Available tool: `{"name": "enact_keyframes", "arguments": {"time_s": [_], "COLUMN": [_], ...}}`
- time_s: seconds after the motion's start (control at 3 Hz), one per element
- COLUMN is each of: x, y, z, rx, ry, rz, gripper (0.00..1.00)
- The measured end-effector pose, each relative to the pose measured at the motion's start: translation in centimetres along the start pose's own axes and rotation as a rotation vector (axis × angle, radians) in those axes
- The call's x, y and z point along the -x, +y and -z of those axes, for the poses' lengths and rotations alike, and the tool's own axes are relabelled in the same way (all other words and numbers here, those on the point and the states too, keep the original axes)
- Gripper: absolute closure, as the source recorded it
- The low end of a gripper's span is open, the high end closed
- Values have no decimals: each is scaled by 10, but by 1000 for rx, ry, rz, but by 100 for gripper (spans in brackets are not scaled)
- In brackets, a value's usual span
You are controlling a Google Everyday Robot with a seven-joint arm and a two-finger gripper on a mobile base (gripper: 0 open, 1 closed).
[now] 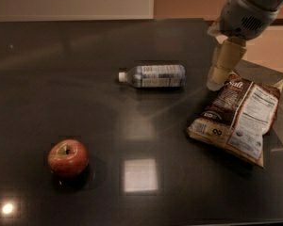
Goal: Pick blue plastic bottle
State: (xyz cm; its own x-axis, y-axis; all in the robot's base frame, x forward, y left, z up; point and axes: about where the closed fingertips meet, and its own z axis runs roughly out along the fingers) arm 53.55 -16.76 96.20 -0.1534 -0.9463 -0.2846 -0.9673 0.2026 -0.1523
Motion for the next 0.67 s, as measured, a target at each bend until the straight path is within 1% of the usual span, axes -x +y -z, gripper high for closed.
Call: {"name": "enact_keyframes", "arguments": {"time_s": [0.33,0.67], "x": [21,62], "y": [-25,-59], "z": [-17,-75], "rx": [20,54], "ry": [-24,-17], "rz": [27,76], "gripper": [0,0]}}
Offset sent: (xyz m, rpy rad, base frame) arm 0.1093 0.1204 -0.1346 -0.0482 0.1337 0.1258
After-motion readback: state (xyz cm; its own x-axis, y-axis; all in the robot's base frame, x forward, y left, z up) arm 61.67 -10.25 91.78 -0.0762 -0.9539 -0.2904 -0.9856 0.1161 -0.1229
